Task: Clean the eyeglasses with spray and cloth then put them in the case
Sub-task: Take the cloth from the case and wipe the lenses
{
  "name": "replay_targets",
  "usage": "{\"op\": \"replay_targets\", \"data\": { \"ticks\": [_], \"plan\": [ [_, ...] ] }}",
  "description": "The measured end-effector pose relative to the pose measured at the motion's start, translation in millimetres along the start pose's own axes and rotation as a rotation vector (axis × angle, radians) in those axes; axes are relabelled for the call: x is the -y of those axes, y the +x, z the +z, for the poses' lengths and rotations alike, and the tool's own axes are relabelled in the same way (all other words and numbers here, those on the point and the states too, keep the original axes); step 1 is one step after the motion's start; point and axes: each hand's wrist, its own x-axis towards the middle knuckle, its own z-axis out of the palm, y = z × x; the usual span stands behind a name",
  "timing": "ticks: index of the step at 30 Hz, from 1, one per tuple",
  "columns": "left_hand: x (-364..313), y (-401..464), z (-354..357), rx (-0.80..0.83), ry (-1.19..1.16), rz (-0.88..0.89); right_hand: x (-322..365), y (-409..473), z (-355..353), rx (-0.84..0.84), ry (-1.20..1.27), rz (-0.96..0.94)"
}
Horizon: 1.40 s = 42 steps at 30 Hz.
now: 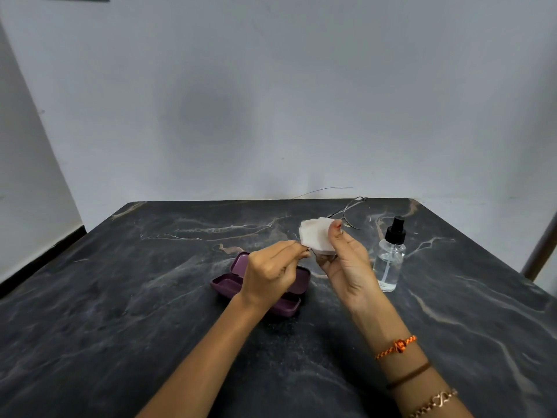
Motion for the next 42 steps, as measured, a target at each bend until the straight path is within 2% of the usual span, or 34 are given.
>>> {"op": "replay_targets", "data": {
  "ticks": [3, 6, 9, 12, 17, 23, 26, 30, 32, 35, 42],
  "plan": [
    [6, 1, -4, -0.003, 0.017, -0.050, 6, 0, -3, 0.068, 0.034, 0.065],
    [7, 1, -7, 0.010, 0.017, -0.029, 7, 0, -3, 0.031, 0.043, 0.093],
    [4, 1, -6, 0.039, 0.005, 0.023, 6, 1, -3, -0.074, 0.251, 0.120],
    [0, 1, -2, 0.046, -0.008, 0.027, 4, 0, -1, -0.081, 0.400, 0.106],
    [1, 2, -4, 0.029, 0.003, 0.020, 1, 2, -2, -0.024, 0.093, 0.044],
    [1, 4, -6, 0.033, 0.014, 0.049, 9, 4, -10, -0.019, -0.140, 0.023],
    [-1, 5, -6, 0.045, -0.004, 0.054, 9, 3, -9, -0.036, -0.102, 0.023],
    [-1, 4, -7, 0.034, -0.025, 0.035, 4, 2, -3, -0.076, 0.183, 0.046],
    [-1, 4, -7, 0.019, -0.022, 0.032, 1, 0, -1, -0.080, 0.225, 0.045],
    [-2, 5, -7, 0.003, -0.012, 0.020, -1, 0, 0, -0.033, 0.168, 0.031],
    [1, 8, -11, 0.001, 0.013, -0.032, 8, 3, -11, 0.067, -0.149, -0.001]
  ]
}}
